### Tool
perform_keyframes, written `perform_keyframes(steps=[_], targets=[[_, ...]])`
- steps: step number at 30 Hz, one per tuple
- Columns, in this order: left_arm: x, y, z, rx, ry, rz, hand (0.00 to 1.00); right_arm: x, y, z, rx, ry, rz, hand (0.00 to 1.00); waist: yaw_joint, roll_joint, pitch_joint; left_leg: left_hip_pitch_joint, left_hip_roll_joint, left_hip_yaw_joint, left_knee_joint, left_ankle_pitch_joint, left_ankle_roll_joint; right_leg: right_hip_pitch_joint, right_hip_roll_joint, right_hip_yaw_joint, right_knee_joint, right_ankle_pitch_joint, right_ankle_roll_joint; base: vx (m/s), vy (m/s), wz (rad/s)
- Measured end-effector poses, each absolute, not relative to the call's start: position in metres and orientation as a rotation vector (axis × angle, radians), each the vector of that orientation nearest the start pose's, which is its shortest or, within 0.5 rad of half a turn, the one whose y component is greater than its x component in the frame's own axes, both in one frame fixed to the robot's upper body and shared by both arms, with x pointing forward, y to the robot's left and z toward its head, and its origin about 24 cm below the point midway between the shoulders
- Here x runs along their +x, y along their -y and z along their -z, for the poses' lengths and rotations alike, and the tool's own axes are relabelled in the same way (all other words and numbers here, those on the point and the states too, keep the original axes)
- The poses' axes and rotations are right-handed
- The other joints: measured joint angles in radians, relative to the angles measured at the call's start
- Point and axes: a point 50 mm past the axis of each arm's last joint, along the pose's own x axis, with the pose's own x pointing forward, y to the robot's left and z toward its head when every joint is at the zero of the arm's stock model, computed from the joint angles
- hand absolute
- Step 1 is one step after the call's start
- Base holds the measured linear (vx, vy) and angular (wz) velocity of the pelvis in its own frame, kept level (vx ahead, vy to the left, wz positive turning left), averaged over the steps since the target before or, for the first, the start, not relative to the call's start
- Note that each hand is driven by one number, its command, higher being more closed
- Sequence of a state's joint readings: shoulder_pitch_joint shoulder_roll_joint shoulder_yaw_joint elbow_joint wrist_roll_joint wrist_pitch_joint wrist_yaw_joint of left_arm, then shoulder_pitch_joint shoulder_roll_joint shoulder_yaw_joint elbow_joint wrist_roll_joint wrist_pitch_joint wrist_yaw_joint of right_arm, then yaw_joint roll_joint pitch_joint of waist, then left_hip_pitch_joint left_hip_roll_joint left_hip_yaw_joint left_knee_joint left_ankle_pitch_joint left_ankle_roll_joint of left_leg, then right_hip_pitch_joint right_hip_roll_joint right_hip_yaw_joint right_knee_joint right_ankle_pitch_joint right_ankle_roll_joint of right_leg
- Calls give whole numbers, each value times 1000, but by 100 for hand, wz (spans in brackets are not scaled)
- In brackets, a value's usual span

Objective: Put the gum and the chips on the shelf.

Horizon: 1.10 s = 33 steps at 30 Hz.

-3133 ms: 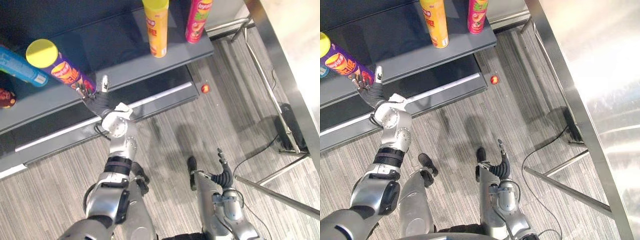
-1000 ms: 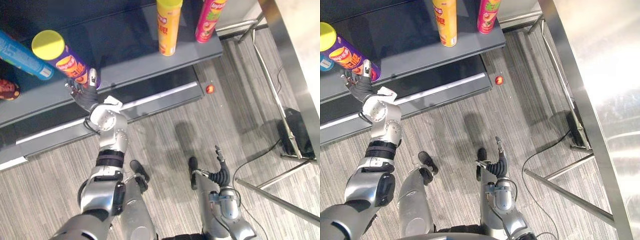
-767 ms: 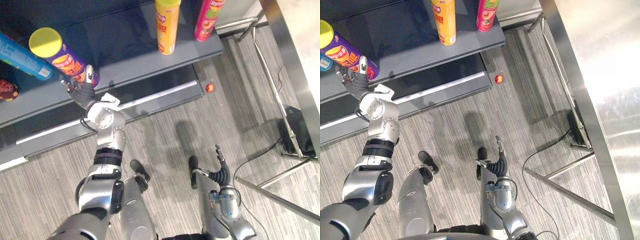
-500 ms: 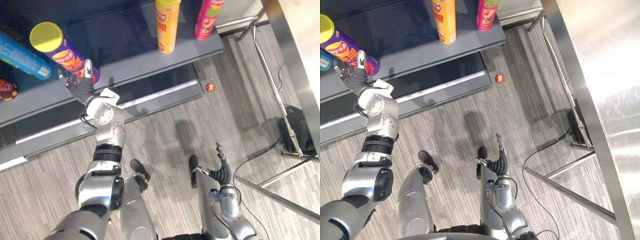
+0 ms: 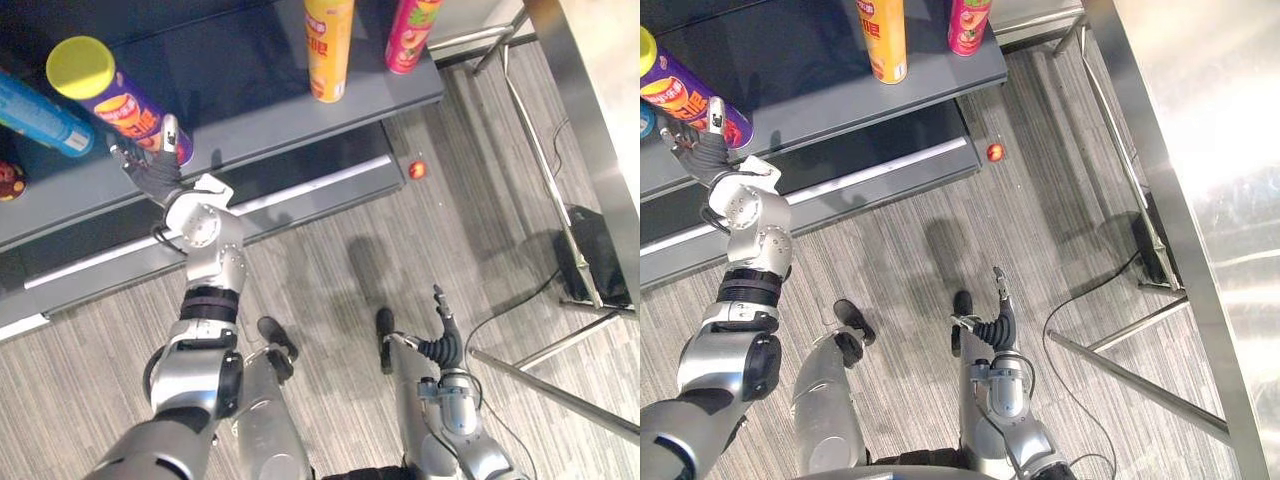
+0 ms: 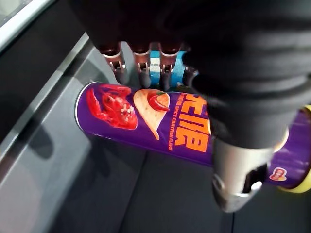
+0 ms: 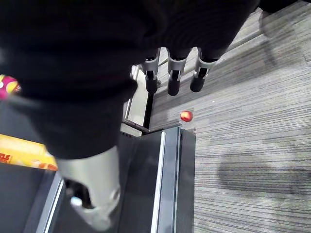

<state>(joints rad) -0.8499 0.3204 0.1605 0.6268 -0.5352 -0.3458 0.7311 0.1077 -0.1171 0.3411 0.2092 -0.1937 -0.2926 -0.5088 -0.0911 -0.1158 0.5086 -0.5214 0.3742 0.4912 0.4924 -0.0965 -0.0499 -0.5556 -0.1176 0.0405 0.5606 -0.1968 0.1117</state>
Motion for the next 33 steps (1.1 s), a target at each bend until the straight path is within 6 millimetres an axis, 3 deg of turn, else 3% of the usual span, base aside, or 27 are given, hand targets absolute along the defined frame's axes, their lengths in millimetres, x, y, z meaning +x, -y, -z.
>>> perform_keyframes(steps=[11, 33], targets=[[370, -245, -206, -517, 475, -763, 0, 213, 118, 2, -258, 63, 132, 0, -16, -3, 1, -3, 2, 14, 2, 1, -3, -16, 2, 13, 4, 0, 0, 36, -18, -3], [374, -240, -209, -520, 471, -753, 0, 214, 121, -1, -253, 78, 144, 0, -20, -3, 2, -15, -12, 0, 6, 2, -2, -24, -12, 6, 18, -4, 6, 34, -13, 2]])
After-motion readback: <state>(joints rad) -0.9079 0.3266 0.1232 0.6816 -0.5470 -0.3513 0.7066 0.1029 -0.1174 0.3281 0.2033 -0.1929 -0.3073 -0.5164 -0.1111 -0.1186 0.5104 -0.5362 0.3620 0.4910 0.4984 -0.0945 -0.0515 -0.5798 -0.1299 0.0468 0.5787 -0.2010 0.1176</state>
